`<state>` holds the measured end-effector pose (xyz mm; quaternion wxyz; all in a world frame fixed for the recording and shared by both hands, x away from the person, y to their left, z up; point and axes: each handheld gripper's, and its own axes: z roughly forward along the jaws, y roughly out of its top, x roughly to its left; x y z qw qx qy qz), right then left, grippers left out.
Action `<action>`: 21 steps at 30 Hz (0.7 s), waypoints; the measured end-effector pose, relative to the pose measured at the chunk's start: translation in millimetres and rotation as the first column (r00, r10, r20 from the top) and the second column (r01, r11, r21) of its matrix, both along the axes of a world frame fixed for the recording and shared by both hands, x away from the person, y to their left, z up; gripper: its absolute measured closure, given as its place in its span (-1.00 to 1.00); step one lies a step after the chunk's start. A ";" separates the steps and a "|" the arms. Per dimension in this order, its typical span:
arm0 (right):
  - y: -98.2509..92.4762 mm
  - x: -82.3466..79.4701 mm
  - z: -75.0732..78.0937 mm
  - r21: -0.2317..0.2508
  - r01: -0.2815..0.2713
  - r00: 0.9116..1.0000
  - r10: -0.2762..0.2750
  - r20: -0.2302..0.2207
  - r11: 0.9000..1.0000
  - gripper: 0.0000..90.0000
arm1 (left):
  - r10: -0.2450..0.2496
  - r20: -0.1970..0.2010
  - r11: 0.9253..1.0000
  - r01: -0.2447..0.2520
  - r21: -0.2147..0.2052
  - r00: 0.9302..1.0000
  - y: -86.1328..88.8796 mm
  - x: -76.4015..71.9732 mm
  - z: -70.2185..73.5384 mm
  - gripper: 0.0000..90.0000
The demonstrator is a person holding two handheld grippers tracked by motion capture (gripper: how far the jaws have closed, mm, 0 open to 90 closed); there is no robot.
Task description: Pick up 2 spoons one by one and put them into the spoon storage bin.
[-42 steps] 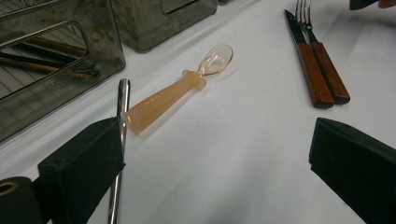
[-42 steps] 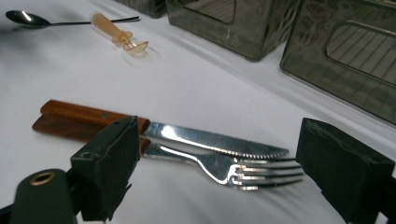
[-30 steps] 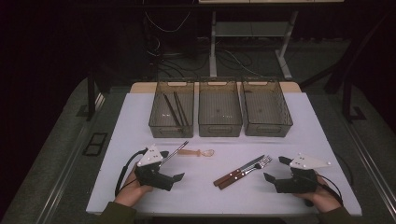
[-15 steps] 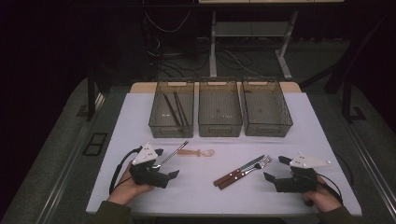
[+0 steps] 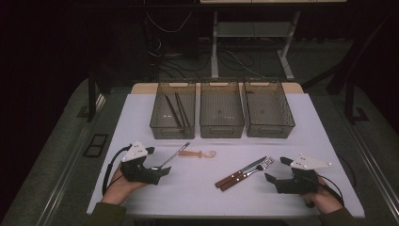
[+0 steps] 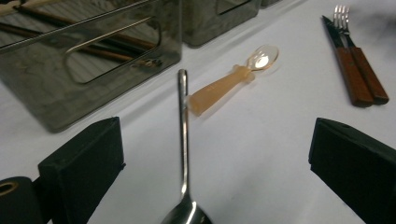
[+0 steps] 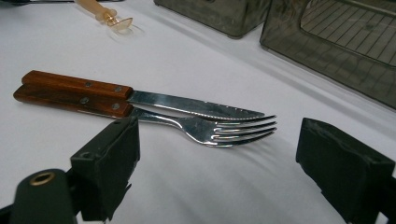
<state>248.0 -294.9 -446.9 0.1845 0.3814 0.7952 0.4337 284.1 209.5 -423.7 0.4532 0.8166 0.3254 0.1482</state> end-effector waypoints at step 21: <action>1.0 0.3 -1.5 -0.019 -0.007 1.000 0.007 -0.009 1.000 -0.69 | 0.055 -0.090 0.997 -0.050 0.057 0.994 20.9 4.8 -10.8 -0.41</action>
